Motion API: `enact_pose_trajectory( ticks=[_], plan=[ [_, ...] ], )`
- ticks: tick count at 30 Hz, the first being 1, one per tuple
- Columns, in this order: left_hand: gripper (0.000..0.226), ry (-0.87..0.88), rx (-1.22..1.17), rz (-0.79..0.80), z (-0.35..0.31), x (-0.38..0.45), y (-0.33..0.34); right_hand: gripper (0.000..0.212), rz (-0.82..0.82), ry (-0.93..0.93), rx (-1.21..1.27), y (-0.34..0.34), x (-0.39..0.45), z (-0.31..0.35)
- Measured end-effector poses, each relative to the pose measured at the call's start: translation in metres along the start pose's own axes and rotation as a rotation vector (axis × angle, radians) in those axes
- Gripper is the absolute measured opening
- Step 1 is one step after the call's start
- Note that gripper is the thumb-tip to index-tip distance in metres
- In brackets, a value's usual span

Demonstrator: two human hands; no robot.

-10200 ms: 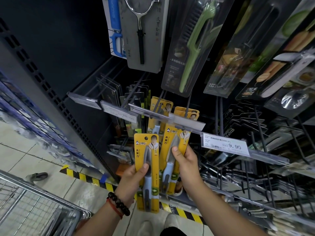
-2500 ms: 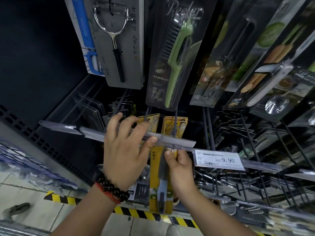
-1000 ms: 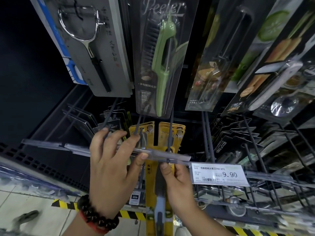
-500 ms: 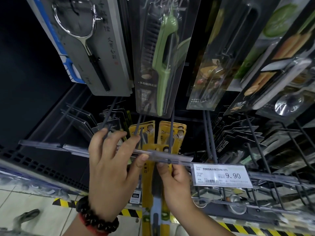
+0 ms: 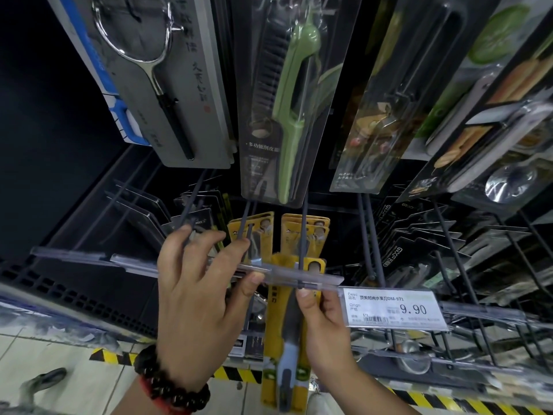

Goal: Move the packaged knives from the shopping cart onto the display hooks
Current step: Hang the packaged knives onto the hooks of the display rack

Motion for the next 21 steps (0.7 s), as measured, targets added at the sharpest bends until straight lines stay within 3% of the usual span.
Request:
enact_pose_trajectory(
  ticks=[5, 10, 14, 21],
  plan=[
    [0.039, 0.004, 0.001, 0.0, 0.0009, 0.0003, 0.0008, 0.034, 0.027, 0.035, -0.002, -0.0009, 0.0006, 0.0005],
    [0.038, 0.013, -0.001, -0.012, 0.0004, 0.0006, 0.0006, 0.015, 0.026, 0.092, -0.034, -0.0039, -0.0005, -0.0019],
    [0.037, 0.009, 0.002, -0.012, 0.0005, 0.0004, 0.0008, 0.026, 0.012, 0.096, -0.087, -0.0063, 0.0006, -0.0065],
    [0.039, 0.005, 0.004, -0.012, 0.0007, 0.0002, 0.0014, 0.024, -0.038, 0.099, -0.02, -0.0051, -0.0025, -0.0063]
  ],
)
Point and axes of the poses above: each hand's wrist, its own x-axis towards the middle knuckle, its own y-axis out of the palm, z = x × y, the point moved 5 cm from there along x, towards the middle knuckle, and after that the axes turned 15 degrees about z, right-handed, at the moved point
